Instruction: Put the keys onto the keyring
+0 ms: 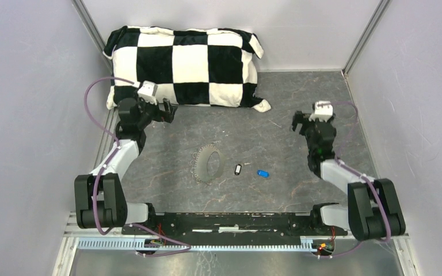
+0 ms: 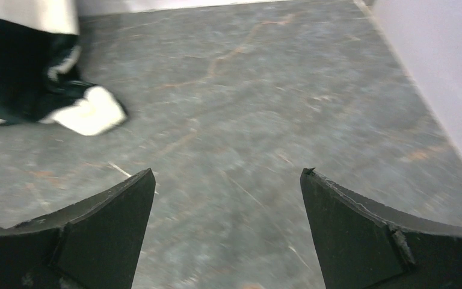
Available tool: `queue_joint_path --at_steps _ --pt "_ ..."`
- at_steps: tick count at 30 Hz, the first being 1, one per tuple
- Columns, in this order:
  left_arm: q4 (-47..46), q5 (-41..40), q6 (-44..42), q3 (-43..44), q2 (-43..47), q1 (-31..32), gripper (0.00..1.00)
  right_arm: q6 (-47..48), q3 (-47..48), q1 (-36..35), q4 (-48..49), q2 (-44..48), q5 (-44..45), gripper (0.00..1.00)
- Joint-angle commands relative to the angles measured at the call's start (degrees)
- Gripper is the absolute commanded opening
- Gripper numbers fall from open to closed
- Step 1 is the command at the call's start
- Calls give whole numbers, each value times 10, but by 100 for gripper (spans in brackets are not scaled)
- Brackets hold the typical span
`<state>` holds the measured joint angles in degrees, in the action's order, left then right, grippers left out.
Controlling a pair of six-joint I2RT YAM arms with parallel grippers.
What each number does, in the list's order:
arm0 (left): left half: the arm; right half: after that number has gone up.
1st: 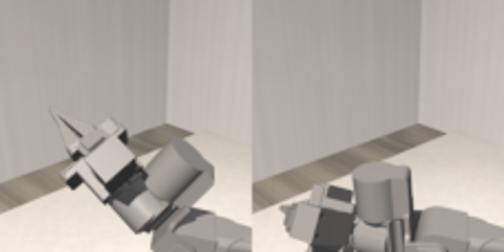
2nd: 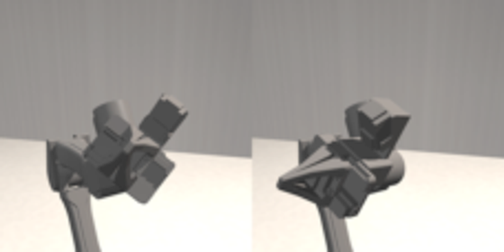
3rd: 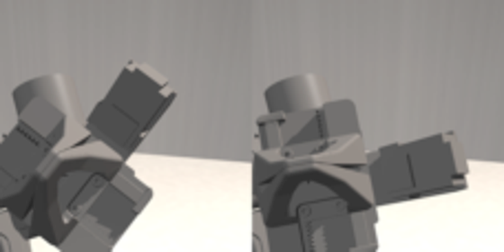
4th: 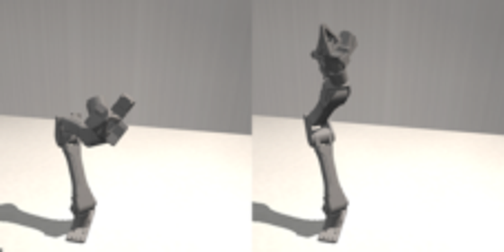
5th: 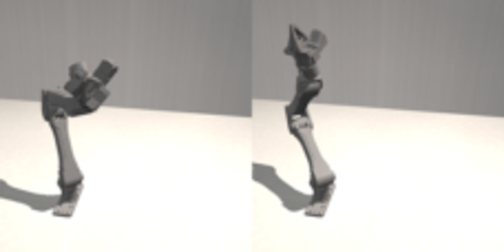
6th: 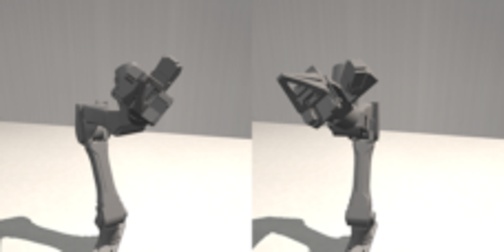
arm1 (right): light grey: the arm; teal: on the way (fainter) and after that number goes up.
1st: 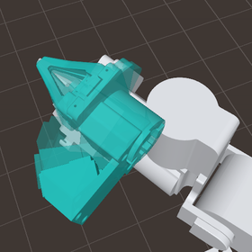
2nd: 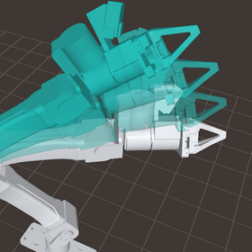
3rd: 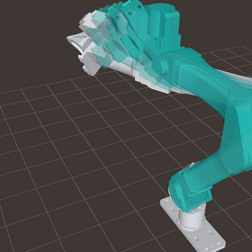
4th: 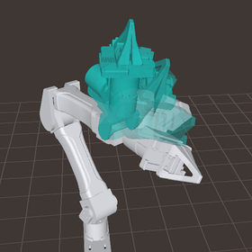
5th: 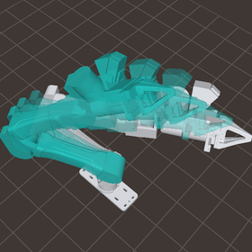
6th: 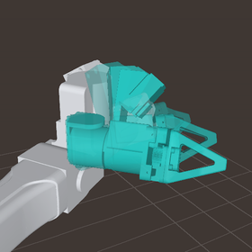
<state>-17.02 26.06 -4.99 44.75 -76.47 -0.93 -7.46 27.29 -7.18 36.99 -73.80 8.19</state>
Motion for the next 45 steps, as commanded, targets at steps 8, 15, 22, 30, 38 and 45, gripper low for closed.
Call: queue_joint_path --at_steps 8,15,22,30,38,45 --pt "220 -18 -189 52 -102 180 100 -176 121 66 -112 -83 -304 98" --pt "250 -12 -208 102 -175 225 86 -82 100 20 -135 -34 -213 98" --pt "250 -29 -208 120 -225 254 74 -16 87 -20 -151 -19 -198 98" --pt "260 -51 -206 141 -253 268 53 6 70 -57 -144 -3 -165 98" --pt "272 -60 -214 154 -267 274 29 6 69 -71 -139 -2 -162 89" --pt "271 -73 -225 159 -274 277 12 7 64 -81 -132 -4 -168 84"
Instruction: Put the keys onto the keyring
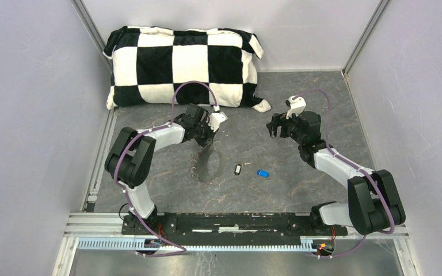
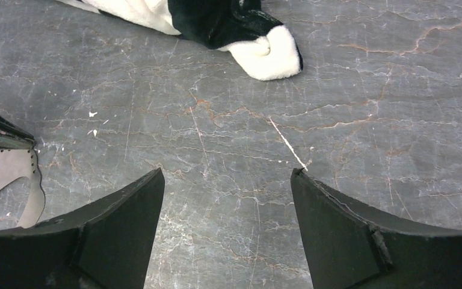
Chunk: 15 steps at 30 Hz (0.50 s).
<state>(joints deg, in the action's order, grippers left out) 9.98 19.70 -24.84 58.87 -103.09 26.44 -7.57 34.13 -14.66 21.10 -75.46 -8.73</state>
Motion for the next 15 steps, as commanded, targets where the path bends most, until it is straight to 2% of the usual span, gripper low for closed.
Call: queue_joint_path --at_steps 1,3,10,15 --pt "2 -9 -28 18 -8 4 9 8 -5 -7 27 13 -1 83" --pt "10 -10 -33 20 -9 6 3 9 -2 -9 27 13 -6 82" --pt "78 15 -45 68 29 6 2 24 12 -35 28 23 -42 73" --pt "167 57 -37 131 57 6 2 36 17 -72 26 36 -80 68"
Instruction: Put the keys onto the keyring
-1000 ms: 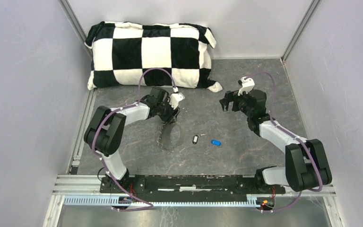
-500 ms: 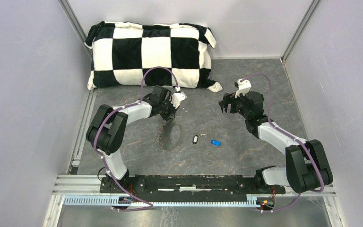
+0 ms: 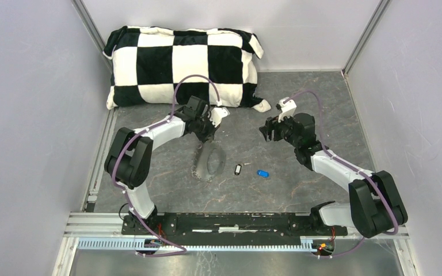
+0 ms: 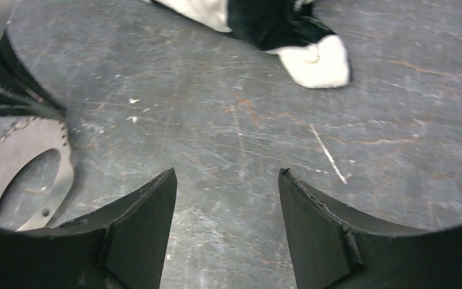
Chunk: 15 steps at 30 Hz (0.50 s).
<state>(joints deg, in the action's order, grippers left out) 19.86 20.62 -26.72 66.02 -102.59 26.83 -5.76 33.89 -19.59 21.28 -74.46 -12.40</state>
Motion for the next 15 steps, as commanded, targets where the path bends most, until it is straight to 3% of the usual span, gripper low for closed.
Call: queue_joint_path --at_steps 1,8,10,15 --pt "77 56 -16 66 58 2 2 14 16 -31 31 28 -61 69" --pt "64 134 11 21 95 10 2 -15 -11 -95 81 5 -157 87" --pt "61 146 8 11 102 17 2 -19 -17 -108 94 -8 -168 98" --pt "68 176 16 15 120 26 2 -49 -26 -128 141 -45 -184 98"
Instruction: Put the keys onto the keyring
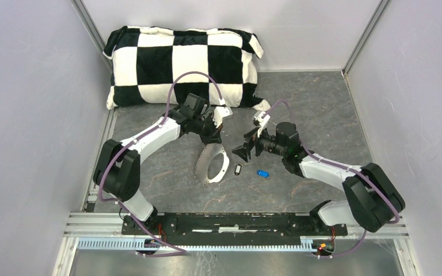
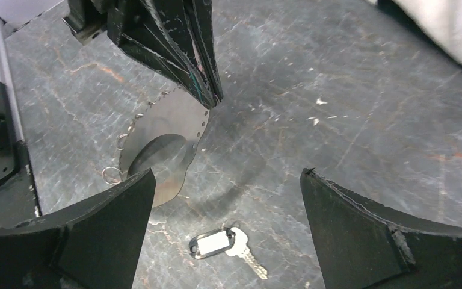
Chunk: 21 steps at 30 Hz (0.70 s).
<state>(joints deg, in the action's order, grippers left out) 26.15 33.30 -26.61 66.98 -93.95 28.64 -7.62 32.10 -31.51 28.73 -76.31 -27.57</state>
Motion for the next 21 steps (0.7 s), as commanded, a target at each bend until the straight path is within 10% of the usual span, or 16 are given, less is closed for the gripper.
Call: queue_joint_path --at_steps 1,14,21 --pt "9 51 20 11 34 9 2 -42 -8 -11 78 -38 -38 98" --pt "10 51 46 9 51 14 2 -206 31 -44 192 -182 -67 90" --pt "9 55 63 7 62 15 2 -233 46 -62 223 -208 -42 54"
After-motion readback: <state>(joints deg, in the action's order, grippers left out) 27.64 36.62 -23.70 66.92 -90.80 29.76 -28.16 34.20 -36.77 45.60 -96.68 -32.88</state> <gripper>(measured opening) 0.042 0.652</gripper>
